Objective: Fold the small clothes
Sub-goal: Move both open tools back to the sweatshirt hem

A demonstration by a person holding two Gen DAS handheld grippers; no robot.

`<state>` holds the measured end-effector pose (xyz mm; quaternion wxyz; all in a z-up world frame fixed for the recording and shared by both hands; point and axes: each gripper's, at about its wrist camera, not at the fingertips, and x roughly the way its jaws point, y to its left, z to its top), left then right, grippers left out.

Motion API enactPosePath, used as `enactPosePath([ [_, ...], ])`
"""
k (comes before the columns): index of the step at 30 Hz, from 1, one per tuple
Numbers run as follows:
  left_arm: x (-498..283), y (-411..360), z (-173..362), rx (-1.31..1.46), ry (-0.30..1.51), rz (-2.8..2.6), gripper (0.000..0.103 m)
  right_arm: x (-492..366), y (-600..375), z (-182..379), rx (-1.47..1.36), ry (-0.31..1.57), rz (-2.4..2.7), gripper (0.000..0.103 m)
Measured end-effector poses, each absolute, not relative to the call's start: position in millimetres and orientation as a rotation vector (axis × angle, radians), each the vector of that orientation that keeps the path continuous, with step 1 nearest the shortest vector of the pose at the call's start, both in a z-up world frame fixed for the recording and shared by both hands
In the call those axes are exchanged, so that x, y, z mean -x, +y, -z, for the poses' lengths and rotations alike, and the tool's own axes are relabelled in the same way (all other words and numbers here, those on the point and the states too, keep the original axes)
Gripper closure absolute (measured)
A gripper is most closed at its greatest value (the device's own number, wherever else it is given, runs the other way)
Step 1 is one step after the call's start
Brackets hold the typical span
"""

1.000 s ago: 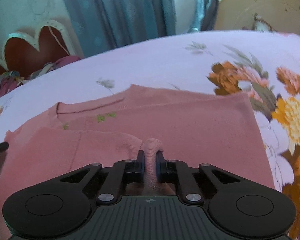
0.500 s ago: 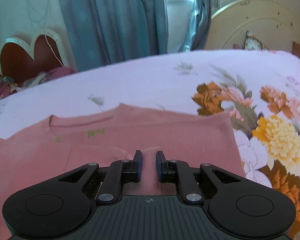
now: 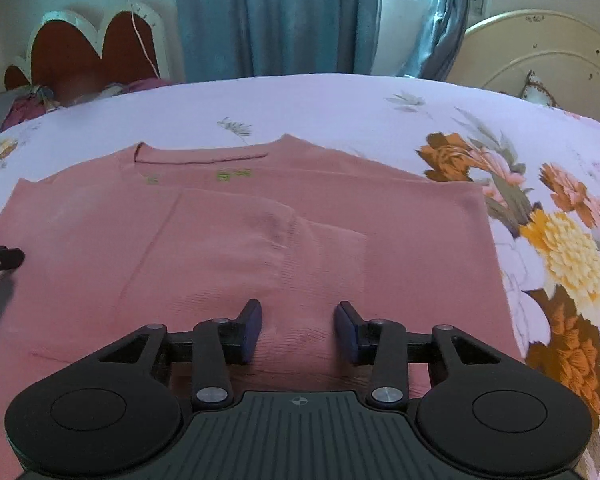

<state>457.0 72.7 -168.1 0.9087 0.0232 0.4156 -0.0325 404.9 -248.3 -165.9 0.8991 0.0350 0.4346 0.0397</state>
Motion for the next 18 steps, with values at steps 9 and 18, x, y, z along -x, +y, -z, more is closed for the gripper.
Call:
enactPosePath([
  [9, -425, 60, 157, -0.079, 0.875, 0.022, 0.072, -387, -261, 149, -0.152, 0.882, -0.136, 0.062],
  [18, -362, 34, 135, -0.103, 0.867, 0.075, 0.064, -339, -252, 132, -0.138, 0.875, -0.284, 0.062],
])
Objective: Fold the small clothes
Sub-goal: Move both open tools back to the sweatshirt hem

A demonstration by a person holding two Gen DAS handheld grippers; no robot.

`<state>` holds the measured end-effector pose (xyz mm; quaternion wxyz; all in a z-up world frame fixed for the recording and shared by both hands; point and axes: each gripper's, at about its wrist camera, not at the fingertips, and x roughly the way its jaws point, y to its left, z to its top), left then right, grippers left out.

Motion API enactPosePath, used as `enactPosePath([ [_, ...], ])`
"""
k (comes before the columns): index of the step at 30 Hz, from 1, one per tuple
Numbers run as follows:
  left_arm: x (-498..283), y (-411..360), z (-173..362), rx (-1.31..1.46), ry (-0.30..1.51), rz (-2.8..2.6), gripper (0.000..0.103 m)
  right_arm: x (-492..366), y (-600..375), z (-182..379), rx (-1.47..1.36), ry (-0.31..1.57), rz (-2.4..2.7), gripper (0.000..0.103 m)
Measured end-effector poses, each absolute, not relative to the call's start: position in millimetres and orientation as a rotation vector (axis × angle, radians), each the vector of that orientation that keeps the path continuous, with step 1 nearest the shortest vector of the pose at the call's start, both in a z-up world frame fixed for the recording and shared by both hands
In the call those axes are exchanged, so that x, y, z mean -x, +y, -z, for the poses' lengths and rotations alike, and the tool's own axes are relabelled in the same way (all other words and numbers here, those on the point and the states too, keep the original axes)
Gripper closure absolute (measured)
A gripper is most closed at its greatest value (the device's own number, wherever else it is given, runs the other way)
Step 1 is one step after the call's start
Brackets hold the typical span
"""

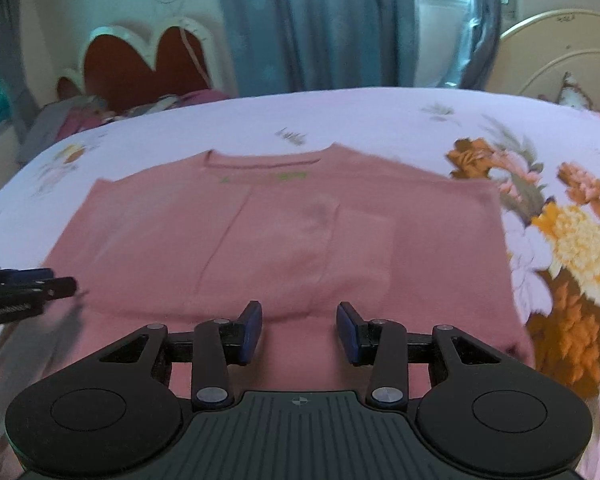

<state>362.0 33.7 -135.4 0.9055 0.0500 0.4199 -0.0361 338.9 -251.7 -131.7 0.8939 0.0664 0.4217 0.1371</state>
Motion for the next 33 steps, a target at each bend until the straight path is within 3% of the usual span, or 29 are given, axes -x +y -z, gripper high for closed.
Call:
enactPosePath([
  [3, -339, 29, 135, -0.101, 0.892, 0.11, 0.062, -313, -251, 132, -0.138, 0.885, -0.292, 0.062],
  [6, -312, 30, 134, -0.108, 0.909, 0.133, 0.049, -283, -254, 128, -0.147, 0.894, -0.282, 0.062],
  [10, -282, 37, 134, -0.102, 0.924, 0.167, 0.044, -241, -253, 124, -0.138, 0.897, -0.243, 0.061],
  [12, -267, 39, 135, -0.106, 0.928, 0.187, 0.04, -219, -251, 123, -0.128, 0.9, -0.208, 0.053],
  [13, -259, 40, 135, -0.106, 0.927, 0.197, 0.04, -208, -249, 122, -0.131, 0.9, -0.193, 0.034],
  [14, -252, 42, 135, -0.106, 0.924, 0.203, 0.039, -200, -248, 122, -0.13, 0.895, -0.181, 0.031],
  [33, -159, 101, 130, -0.057, 0.921, 0.178, 0.035, -84, -257, 122, -0.115, 0.916, 0.009, 0.031],
])
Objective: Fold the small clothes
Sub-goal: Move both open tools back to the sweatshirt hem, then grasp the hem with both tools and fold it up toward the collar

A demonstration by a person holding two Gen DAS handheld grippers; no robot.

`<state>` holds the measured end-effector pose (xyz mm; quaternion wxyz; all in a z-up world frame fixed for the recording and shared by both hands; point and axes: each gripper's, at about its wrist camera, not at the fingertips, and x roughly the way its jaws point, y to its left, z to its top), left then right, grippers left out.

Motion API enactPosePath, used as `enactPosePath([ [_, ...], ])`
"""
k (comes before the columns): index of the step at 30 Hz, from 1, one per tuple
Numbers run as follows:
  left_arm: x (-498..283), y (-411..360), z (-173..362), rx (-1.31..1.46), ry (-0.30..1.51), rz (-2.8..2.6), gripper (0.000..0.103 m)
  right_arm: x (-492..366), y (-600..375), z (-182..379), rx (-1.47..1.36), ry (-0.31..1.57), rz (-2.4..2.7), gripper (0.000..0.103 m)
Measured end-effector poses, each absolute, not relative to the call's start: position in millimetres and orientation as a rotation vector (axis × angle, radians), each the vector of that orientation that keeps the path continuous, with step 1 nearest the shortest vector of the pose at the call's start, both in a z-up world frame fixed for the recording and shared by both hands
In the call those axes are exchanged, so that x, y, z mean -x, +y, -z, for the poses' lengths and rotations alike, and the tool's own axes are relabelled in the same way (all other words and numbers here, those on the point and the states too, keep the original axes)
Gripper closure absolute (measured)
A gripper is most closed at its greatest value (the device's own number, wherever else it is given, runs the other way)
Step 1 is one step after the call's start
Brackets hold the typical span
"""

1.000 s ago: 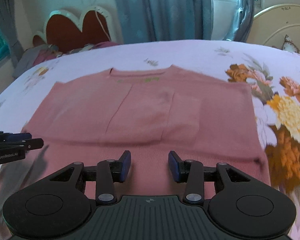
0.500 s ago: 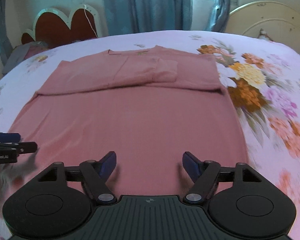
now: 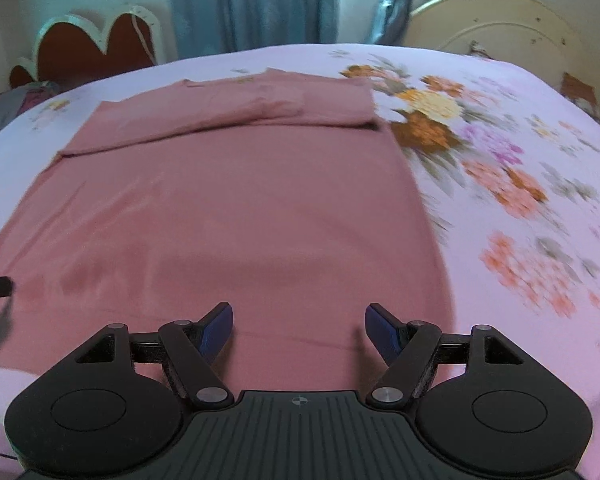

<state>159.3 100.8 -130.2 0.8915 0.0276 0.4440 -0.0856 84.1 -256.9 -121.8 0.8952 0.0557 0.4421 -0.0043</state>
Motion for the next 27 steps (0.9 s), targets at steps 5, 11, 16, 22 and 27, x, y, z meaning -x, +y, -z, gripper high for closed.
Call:
enactPosePath([
  [5, -142, 121, 132, -0.031, 0.925, 0.133, 0.035, -68, -279, 126, -0.122, 0.925, 0.085, 0.031],
  [11, -132, 140, 138, 0.044, 0.954, 0.111, 0.035, -60, -310, 133, -0.146, 0.943, 0.181, 0.031],
  [16, -129, 141, 144, 0.102, 0.956, 0.152, 0.046, -57, -319, 142, -0.205, 0.975, 0.177, 0.031],
  [22, -128, 142, 146, 0.178, 0.987, 0.222, 0.083, -55, -308, 140, -0.256, 0.983, 0.121, 0.077],
  [27, -134, 139, 145, 0.216, 0.986, 0.275, 0.097, -58, -305, 137, -0.27, 0.986, 0.114, 0.091],
])
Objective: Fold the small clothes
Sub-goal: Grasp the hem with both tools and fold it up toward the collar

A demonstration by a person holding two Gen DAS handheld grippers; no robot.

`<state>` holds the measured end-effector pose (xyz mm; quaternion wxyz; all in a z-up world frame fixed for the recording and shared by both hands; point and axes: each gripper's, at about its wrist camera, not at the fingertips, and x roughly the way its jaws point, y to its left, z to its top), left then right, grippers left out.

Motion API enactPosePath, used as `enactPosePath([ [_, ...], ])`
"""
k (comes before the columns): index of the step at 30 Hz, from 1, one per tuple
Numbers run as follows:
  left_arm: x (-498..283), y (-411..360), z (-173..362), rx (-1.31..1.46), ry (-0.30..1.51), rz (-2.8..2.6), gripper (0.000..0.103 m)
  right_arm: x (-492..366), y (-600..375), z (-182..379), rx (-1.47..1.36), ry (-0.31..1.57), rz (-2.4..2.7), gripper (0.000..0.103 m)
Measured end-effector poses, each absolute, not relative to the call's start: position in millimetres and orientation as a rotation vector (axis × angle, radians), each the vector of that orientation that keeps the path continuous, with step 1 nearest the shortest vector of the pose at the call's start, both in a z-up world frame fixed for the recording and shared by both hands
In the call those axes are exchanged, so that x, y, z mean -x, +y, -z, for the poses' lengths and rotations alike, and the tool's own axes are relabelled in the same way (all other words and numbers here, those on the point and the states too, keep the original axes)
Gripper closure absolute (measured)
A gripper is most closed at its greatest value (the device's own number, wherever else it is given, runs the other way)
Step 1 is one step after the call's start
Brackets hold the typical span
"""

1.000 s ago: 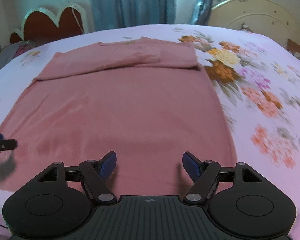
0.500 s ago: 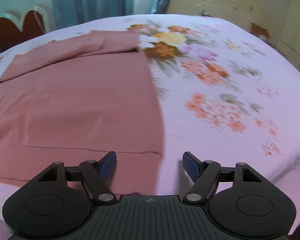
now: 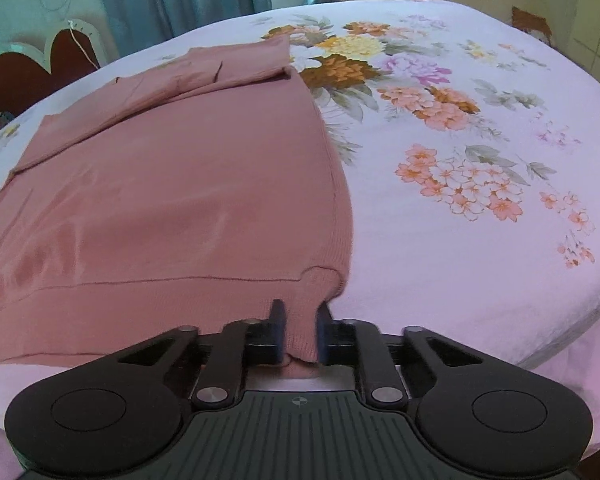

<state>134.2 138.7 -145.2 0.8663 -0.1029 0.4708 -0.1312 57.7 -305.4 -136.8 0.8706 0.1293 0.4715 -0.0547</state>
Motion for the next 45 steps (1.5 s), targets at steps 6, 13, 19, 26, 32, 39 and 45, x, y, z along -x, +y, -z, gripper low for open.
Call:
enactPosePath([
  [6, -148, 140, 119, 0.233, 0.882, 0.299, 0.097, -62, -310, 111, -0.3, 0.916, 0.089, 0.093],
  [13, -183, 133, 81, 0.236, 0.752, 0.309, 0.097, -96, -312, 70, -0.295, 0.79, 0.063, 0.093],
  [19, -228, 129, 63, 0.243, 0.681, 0.292, 0.097, -148, -317, 45, -0.327, 0.696, 0.04, 0.093],
  [26, -293, 123, 59, 0.243, 0.641, 0.256, 0.097, -231, -322, 37, -0.321, 0.641, 0.019, 0.093],
  [32, -348, 113, 63, 0.236, 0.622, 0.221, 0.097, -301, -332, 46, -0.354, 0.637, 0.005, 0.093],
  [39, -406, 107, 68, 0.236, 0.611, 0.167, 0.097, -370, -341, 58, -0.371, 0.65, -0.001, 0.093],
  [45, -449, 105, 81, 0.241, 0.632, 0.117, 0.097, -421, -347, 75, -0.408, 0.682, -0.001, 0.093],
])
